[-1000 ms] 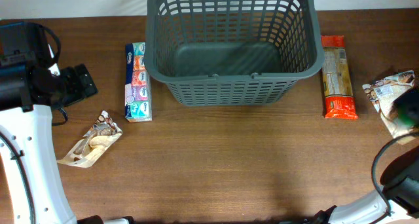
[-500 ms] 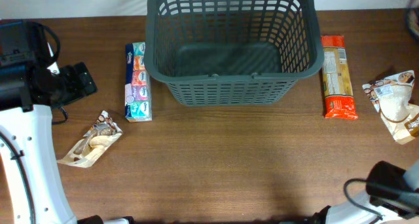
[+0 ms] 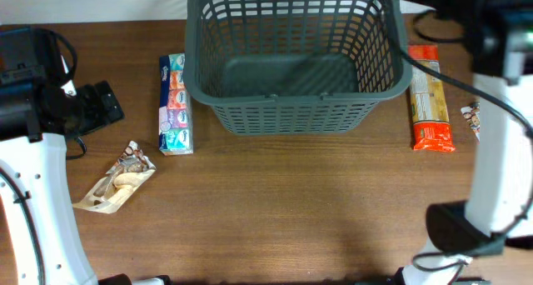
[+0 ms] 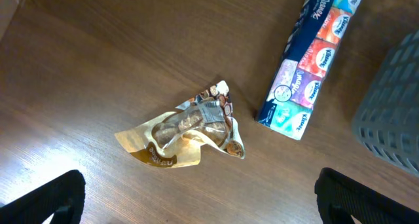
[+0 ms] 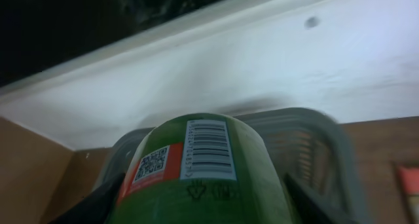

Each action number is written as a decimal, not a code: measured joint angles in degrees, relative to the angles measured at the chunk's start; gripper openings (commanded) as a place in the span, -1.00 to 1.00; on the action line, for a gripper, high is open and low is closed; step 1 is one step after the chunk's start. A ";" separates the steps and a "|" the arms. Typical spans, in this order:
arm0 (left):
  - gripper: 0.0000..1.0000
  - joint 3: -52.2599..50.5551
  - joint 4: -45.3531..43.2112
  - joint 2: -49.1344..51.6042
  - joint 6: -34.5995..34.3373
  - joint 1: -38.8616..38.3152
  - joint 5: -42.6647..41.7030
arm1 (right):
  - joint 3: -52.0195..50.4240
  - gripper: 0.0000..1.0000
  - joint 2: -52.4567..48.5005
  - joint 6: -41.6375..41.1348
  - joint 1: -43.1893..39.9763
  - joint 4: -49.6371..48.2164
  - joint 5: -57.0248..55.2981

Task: Pack container
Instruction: 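Lift the jar with the right gripper and carry it over the basket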

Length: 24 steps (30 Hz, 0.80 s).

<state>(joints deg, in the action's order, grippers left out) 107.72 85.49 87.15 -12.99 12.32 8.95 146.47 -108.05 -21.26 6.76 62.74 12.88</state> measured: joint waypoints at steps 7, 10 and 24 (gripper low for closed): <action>0.99 0.00 1.07 0.00 -0.02 0.00 0.00 | -0.02 -0.92 -10.62 0.00 4.98 3.78 -2.73; 0.99 -0.02 2.14 0.00 0.00 0.00 0.00 | -0.13 -0.92 -15.34 0.00 5.51 5.97 -3.52; 0.99 0.00 3.02 0.00 0.00 0.00 0.00 | -0.28 -0.92 -20.63 0.07 5.51 13.18 -12.41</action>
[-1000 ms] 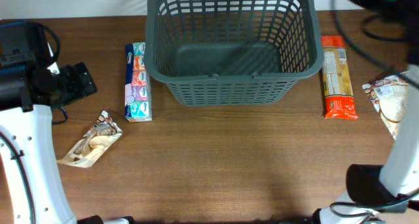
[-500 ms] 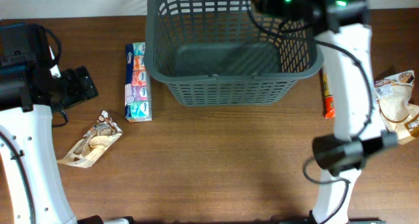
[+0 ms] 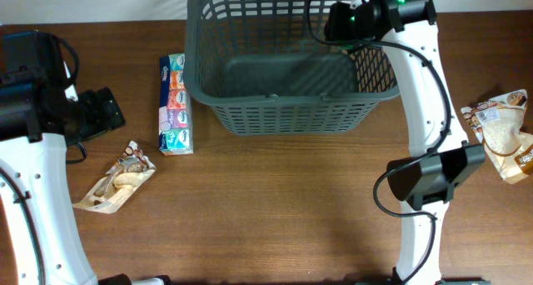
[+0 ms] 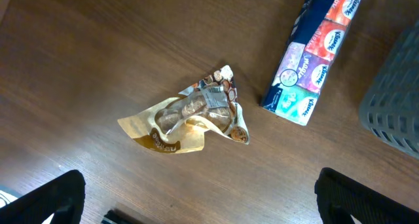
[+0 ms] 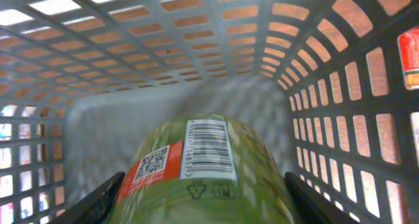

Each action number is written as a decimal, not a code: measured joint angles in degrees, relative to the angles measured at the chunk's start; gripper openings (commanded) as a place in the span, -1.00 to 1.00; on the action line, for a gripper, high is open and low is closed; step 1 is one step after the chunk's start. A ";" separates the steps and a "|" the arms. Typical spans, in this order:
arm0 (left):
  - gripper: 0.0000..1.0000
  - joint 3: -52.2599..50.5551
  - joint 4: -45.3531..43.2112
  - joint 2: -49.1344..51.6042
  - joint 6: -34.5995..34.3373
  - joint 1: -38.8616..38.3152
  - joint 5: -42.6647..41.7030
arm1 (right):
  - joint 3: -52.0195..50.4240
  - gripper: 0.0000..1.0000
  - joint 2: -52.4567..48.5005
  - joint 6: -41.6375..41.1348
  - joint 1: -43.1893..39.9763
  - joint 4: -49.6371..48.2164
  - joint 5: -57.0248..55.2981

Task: Pack container
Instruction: 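Lift the jar with the right gripper and carry it over the basket, then lower the jar into the basket and open the right gripper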

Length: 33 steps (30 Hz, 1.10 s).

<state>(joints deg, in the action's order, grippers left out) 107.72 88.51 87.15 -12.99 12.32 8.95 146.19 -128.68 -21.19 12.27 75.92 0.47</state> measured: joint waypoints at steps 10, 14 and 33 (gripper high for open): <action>0.99 0.00 0.04 0.02 0.00 0.00 0.00 | 0.00 -0.92 -5.95 0.02 0.00 1.99 -0.68; 0.99 0.00 0.09 0.00 0.00 0.00 0.00 | 0.00 -0.93 -8.48 -0.04 0.00 2.34 -0.68; 0.99 0.00 0.20 0.00 0.00 0.00 0.00 | -2.10 -0.93 -14.05 0.00 0.00 3.82 -1.57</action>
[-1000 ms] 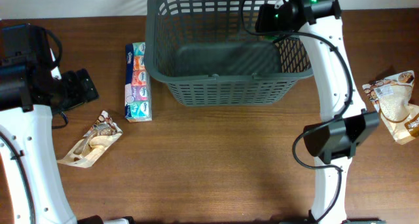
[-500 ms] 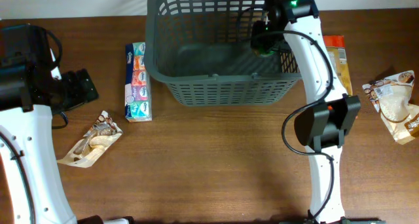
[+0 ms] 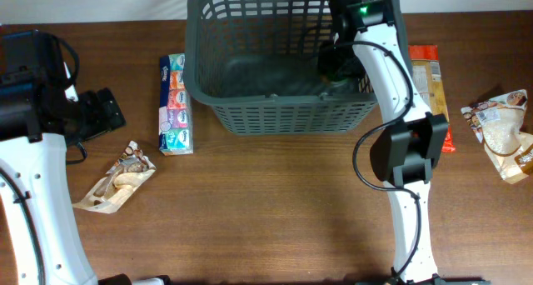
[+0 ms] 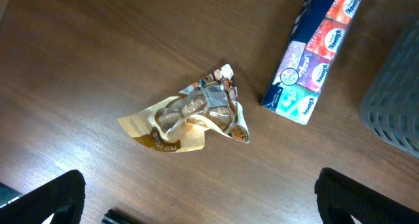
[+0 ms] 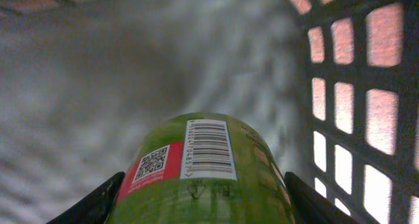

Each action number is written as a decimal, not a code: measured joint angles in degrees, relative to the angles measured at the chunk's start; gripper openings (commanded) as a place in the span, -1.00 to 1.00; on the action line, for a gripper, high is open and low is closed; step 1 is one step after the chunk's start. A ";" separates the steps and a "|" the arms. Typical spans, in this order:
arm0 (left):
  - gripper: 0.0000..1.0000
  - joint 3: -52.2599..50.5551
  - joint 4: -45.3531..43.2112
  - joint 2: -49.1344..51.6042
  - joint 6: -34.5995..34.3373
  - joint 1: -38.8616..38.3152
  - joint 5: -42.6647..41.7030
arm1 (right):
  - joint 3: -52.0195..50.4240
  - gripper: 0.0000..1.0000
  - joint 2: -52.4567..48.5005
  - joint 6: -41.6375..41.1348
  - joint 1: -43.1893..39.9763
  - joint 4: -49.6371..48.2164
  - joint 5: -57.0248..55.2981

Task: Pack container
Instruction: 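Lower the jar into the basket and open the right gripper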

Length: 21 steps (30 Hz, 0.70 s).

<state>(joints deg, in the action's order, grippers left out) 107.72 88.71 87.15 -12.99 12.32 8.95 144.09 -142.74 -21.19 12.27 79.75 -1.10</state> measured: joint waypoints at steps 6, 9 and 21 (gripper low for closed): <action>0.99 0.00 0.00 0.00 0.00 0.00 0.00 | -0.11 -0.92 -0.81 0.00 0.00 0.66 0.00; 0.99 0.00 0.00 0.00 0.00 0.00 0.00 | -0.13 -0.92 -0.83 -0.02 0.00 0.66 0.00; 0.99 0.00 0.00 0.00 0.00 0.00 0.00 | -2.80 -0.59 -0.90 0.00 0.00 0.68 -0.44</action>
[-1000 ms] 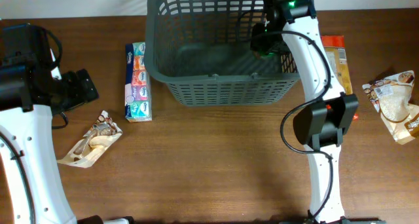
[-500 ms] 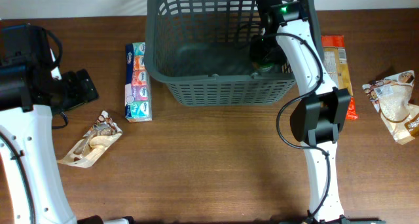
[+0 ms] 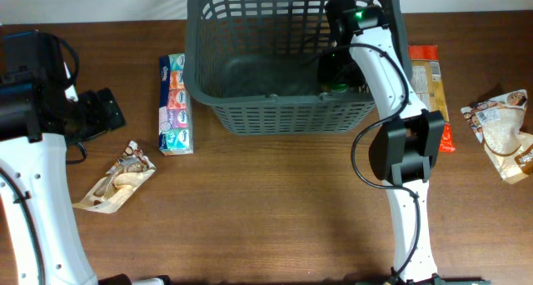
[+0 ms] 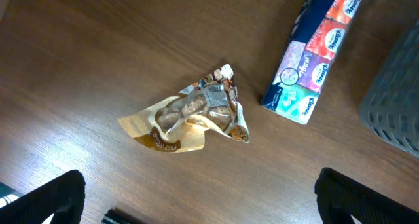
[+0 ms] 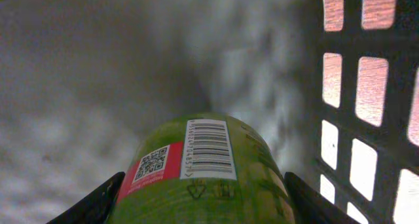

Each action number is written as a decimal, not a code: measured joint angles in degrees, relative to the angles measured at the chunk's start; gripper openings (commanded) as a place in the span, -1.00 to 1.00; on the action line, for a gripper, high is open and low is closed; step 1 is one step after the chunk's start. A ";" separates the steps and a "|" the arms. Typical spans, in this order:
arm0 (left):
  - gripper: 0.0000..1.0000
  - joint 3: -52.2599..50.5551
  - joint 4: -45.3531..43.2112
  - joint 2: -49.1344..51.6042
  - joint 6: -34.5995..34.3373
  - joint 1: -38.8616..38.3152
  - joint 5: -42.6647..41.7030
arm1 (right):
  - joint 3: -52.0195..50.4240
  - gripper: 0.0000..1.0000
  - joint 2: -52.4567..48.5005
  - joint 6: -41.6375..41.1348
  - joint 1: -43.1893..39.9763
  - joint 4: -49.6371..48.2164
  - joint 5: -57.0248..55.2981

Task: Pack container
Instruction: 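Lower the jar into the basket and open the right gripper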

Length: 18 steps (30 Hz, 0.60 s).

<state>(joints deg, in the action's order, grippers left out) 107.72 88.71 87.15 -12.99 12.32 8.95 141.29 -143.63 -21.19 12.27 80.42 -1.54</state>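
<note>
The grey plastic basket (image 3: 291,112) stands at the back middle of the table. My right gripper (image 3: 337,68) reaches down inside it, close to its right wall, shut on a green can (image 5: 203,175) with a barcode and a red QR label. The can's end hangs just above the basket floor (image 5: 98,86). My left gripper (image 4: 204,207) is open above the table at the far left, nothing between its fingers. Below it lie a tan snack pouch (image 4: 186,122) and a multicoloured tissue pack (image 4: 308,60).
A red-orange packet (image 3: 431,89) lies right of the basket, partly behind my right arm. A white and brown snack bag (image 3: 504,135) sits at the far right edge. The tissue pack (image 3: 173,103) lies alongside the basket's left wall.
My right gripper has gone a little lower in the basket with the can, and the floor looks closer. The left arm and the things on the table are unchanged.
First my right gripper held the green can high behind the basket, facing the white wall. Then it was at the basket's far right rim, looking in. After that it was inside along the right wall, and now lower still. The left gripper stayed open over the pouch.
</note>
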 measured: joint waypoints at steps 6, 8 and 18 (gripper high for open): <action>0.99 0.00 0.00 0.00 0.00 0.00 0.00 | -0.11 -0.09 -0.02 -0.02 0.00 -0.02 0.00; 0.99 0.00 0.00 0.00 0.00 0.00 0.00 | -0.11 0.07 -0.02 0.02 0.00 -0.02 0.00; 0.99 0.00 0.00 0.00 0.00 0.00 0.00 | -0.07 0.55 -0.02 0.48 0.00 0.15 -0.15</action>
<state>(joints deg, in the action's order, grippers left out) 107.72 88.71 87.15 -12.99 12.32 8.95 141.23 -143.65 -20.71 12.27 80.58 -1.69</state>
